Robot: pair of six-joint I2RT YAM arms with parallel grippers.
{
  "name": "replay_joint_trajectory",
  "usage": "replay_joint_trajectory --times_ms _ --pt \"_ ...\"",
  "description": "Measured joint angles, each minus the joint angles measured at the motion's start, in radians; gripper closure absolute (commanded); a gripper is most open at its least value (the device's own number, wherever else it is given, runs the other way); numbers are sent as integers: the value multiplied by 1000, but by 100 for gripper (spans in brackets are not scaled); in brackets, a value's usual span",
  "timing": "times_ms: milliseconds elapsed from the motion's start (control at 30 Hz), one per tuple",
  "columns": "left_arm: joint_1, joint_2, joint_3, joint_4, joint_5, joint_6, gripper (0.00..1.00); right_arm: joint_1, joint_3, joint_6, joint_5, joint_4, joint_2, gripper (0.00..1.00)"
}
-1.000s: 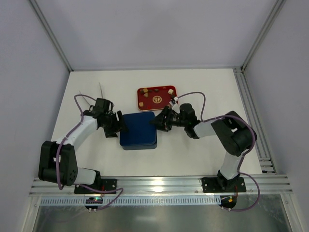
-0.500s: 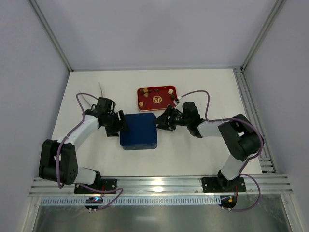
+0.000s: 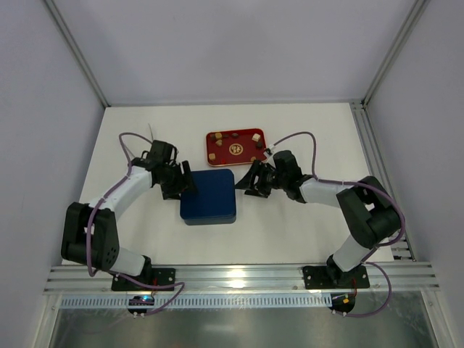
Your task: Pack the chocolate
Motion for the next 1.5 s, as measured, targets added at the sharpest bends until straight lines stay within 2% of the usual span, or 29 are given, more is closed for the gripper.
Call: replay_joint_trajectory --times_ms 233,733,900,1033,1333,1367,1500 --pt "-23 35 29 -24 -12 19 32 38 45 -50 50 -80 0 35" --pt "-97 86 81 -53 -70 26 32 69 79 -86 98 -145 0 37" --pt "-103 90 82 -53 -81 23 33 84 79 -102 119 -164 4 50" --pt "-109 93 84 -52 -88 20 34 94 78 -108 134 -166 5 55" --pt "-124 107 87 -48 -102 -14 34 95 30 -101 134 -84 5 58" --pt "-124 109 88 -48 -102 -18 35 94 25 -100 132 -72 6 63" --pt "-122 123 88 -47 -107 -37 35 80 17 -93 118 -29 24 67"
